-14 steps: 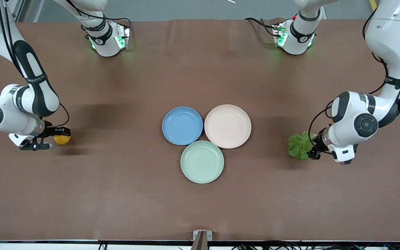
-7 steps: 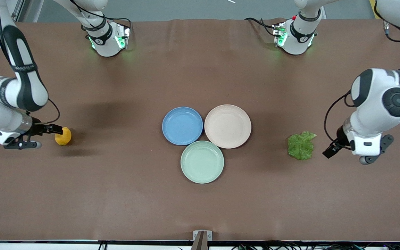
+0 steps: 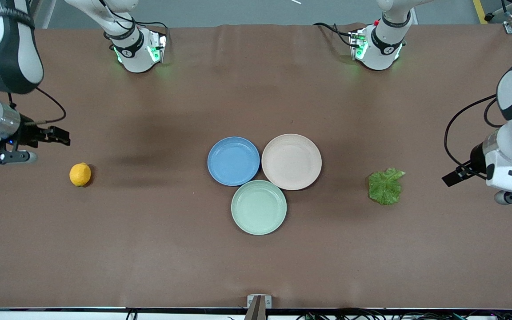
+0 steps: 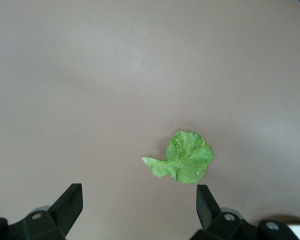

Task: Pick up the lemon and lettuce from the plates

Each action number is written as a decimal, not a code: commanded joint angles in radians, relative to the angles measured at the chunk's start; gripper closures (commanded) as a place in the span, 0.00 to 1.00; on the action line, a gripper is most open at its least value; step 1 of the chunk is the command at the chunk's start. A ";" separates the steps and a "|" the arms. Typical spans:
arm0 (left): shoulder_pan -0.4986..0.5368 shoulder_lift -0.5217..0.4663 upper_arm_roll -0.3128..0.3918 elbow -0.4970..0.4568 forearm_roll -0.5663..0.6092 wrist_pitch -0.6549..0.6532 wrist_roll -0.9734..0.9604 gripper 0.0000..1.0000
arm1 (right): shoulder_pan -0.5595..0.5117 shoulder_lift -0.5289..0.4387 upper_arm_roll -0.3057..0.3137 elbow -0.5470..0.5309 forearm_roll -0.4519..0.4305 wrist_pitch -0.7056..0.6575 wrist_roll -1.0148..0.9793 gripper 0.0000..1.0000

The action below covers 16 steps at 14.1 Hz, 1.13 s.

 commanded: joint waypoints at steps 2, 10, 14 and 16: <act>0.006 -0.086 -0.012 0.012 -0.006 -0.072 0.160 0.00 | 0.026 -0.006 0.010 0.174 0.040 -0.168 0.018 0.01; -0.149 -0.227 0.204 -0.005 -0.179 -0.152 0.340 0.00 | 0.160 -0.006 0.012 0.299 0.089 -0.254 0.250 0.01; -0.287 -0.314 0.384 -0.100 -0.244 -0.158 0.409 0.00 | 0.149 0.004 0.002 0.394 0.085 -0.252 0.232 0.00; -0.289 -0.347 0.381 -0.134 -0.245 -0.156 0.414 0.00 | 0.148 0.002 -0.004 0.399 0.071 -0.252 0.230 0.00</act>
